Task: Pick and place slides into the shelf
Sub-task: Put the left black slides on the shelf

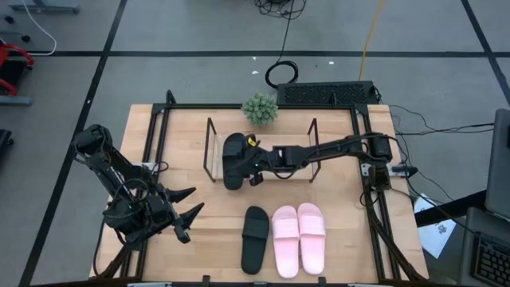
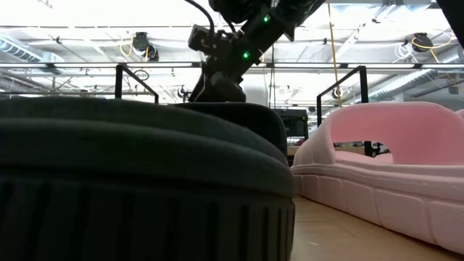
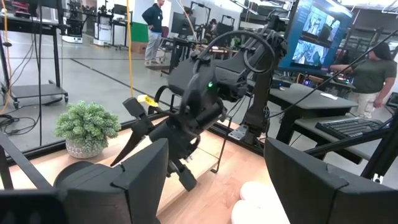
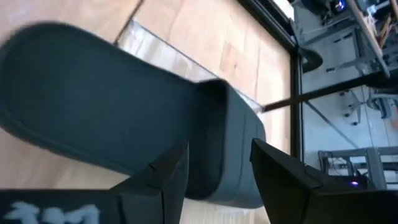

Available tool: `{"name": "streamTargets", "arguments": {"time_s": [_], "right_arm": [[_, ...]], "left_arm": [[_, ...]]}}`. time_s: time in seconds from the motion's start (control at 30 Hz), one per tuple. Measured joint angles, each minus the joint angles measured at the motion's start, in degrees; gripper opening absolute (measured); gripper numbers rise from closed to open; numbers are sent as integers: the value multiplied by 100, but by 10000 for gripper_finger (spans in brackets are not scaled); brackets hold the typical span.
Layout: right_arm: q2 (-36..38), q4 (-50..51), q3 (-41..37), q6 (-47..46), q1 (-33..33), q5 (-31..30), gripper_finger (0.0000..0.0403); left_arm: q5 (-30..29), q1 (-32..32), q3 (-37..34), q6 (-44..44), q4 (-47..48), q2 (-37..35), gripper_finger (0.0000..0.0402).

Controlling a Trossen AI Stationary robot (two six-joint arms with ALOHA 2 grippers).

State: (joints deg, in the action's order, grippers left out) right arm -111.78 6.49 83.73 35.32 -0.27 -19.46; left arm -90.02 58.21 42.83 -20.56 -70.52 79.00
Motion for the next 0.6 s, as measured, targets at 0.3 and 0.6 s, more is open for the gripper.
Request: {"name": "streamTargets", "arguments": {"time_s": [0.3,0.6], "right_arm": [[-145,-234,12,-24,-25,4,166],[-164,-196,6,-154,-176,-11,167]], "left_arm": [[0,1,-2,0,1,0,266],[2,1,-2,0,7,-2,266]]}}
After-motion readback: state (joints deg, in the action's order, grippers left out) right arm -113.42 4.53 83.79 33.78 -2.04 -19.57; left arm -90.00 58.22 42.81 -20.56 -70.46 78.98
